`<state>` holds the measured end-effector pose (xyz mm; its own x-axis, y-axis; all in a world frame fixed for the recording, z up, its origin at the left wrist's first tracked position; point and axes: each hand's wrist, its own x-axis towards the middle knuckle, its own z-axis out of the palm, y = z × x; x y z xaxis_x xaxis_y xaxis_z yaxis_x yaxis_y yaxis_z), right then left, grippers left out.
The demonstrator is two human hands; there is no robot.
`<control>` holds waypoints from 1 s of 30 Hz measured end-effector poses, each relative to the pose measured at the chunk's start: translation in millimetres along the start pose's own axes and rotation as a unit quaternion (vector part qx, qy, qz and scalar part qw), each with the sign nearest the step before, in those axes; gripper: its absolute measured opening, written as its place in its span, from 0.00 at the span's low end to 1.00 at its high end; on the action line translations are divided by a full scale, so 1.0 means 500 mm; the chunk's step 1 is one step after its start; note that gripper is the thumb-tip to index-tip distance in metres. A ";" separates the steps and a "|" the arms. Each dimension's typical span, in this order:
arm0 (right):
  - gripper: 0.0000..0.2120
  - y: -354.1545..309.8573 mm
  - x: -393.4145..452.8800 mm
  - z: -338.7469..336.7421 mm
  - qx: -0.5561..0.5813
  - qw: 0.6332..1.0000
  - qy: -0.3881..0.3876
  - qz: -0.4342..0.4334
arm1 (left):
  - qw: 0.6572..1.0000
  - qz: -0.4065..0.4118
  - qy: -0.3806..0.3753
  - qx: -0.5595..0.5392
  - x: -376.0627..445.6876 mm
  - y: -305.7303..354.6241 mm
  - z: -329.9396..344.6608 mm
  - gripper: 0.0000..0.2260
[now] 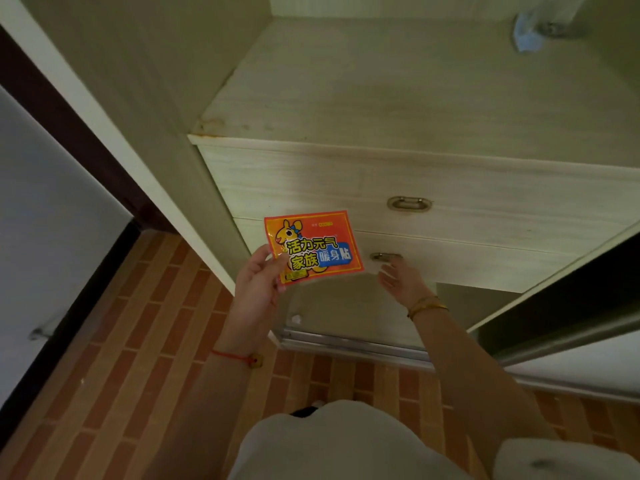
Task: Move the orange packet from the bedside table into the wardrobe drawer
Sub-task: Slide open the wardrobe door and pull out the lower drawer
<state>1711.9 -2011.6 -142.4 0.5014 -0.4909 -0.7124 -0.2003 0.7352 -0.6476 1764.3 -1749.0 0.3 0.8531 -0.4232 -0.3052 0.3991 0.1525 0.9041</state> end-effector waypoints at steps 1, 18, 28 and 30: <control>0.10 -0.004 0.009 0.005 0.004 1.000 0.008 -0.001 | 1.000 -0.001 0.002 0.000 0.003 0.000 -0.004 0.10; 0.08 0.007 0.047 0.022 0.074 0.995 0.059 0.042 | 1.000 -0.007 -0.024 -0.019 0.041 0.023 -0.003 0.09; 0.04 0.015 0.004 0.007 0.004 0.996 0.084 0.004 | 0.997 -0.012 -0.064 -0.028 0.024 0.033 -0.005 0.12; 0.04 0.031 -0.023 0.004 0.002 0.997 0.083 0.005 | 0.997 -0.013 -0.064 -0.030 0.017 0.035 -0.011 0.14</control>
<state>1704.8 -1993.9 -143.8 0.3528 -0.5536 -0.7544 -0.2011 0.7425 -0.6389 1780.5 -1745.1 12.0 0.7940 -0.5376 -0.2837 0.4431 0.1924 0.8756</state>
